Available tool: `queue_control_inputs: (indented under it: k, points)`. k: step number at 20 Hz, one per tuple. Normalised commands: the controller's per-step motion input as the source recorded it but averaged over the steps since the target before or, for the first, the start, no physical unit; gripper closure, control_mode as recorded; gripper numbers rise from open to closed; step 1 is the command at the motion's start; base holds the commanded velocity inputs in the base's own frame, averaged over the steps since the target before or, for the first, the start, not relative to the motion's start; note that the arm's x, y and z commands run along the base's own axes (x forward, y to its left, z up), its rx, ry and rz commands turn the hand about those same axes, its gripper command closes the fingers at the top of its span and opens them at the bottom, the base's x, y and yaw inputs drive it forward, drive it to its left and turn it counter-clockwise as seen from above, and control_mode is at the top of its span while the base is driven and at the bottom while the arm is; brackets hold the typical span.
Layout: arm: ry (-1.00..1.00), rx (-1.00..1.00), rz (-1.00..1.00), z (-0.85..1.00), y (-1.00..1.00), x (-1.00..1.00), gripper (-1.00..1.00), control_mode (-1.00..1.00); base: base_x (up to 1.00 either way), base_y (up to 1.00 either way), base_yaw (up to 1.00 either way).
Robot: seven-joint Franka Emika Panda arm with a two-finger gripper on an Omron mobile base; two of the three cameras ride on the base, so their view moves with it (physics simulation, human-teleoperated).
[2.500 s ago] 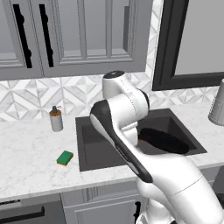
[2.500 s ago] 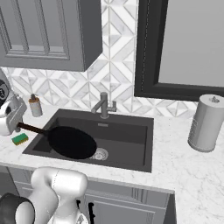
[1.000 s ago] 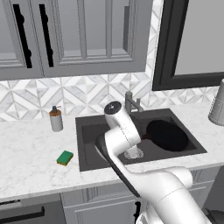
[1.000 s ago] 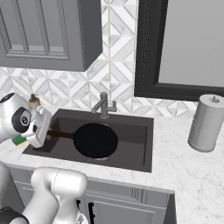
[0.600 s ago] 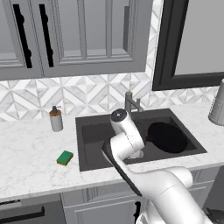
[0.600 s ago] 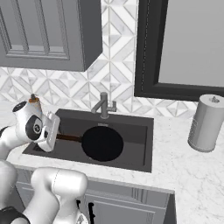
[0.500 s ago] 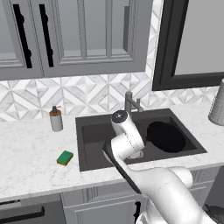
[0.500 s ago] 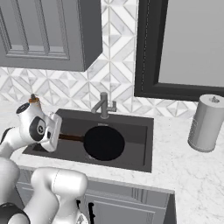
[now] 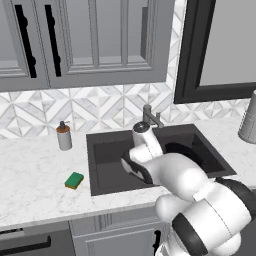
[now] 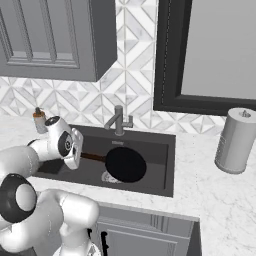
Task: Pick the pan and sponge and place them into the sink. Then turn on the water.
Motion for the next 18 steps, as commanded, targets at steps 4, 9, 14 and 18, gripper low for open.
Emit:
queue_control_inputs:
  k: [4, 9, 14, 18]
  points:
    - [0.13, 0.01, 0.0, -0.3, 0.01, 0.7, 1.0, -1.0, 0.0, 0.0, 0.0]
    - [-0.04, -0.02, 0.0, -0.51, 0.28, 0.47, 1.0, -1.0, 0.0, 0.0, 0.0]
    - [-0.03, -0.03, 0.0, -0.63, 0.32, 0.14, 1.0, -1.0, 0.0, 0.0, 0.0]
    - [-0.03, 0.0, 0.0, -0.61, 0.15, 0.01, 1.0, -1.0, 0.0, 0.0, 0.0]
